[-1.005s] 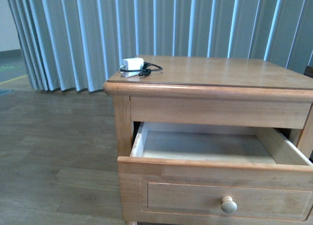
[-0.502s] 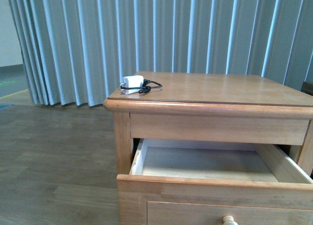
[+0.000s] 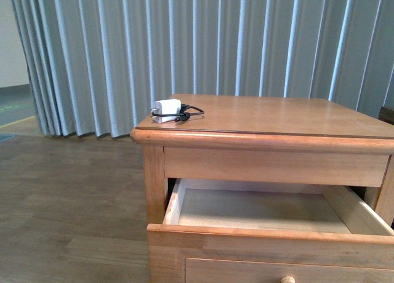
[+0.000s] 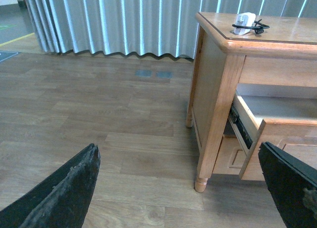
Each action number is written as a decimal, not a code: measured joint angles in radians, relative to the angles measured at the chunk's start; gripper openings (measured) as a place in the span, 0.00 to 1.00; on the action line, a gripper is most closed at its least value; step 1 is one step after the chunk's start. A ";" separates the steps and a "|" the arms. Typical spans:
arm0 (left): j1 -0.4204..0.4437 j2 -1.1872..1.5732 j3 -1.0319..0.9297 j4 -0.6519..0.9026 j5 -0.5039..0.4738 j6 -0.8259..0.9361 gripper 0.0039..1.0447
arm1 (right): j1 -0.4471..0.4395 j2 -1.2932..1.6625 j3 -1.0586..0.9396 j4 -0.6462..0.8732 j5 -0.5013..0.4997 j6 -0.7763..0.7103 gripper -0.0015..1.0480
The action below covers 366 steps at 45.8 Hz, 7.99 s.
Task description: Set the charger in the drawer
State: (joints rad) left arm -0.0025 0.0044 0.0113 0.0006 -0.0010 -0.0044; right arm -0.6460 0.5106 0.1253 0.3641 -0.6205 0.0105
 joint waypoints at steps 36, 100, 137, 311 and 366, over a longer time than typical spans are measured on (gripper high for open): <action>0.000 0.000 0.000 0.000 0.000 0.000 0.94 | 0.332 -0.265 -0.066 -0.176 0.305 -0.011 0.82; -0.216 1.965 1.398 0.399 0.170 -0.177 0.94 | 0.332 -0.265 -0.066 -0.177 0.306 -0.010 0.92; -0.252 2.129 1.601 0.329 0.179 -0.183 0.46 | 0.332 -0.265 -0.066 -0.177 0.306 -0.010 0.92; -0.008 0.290 0.083 0.198 -0.011 -0.009 0.04 | 0.332 -0.265 -0.066 -0.177 0.308 -0.010 0.92; 0.000 0.000 0.000 -0.001 0.000 -0.003 0.58 | 0.299 -0.229 -0.090 -0.068 0.134 -0.072 0.92</action>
State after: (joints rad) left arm -0.0025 0.0044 0.0116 -0.0002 -0.0006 -0.0071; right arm -0.3473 0.2813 0.0349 0.2966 -0.4862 -0.0620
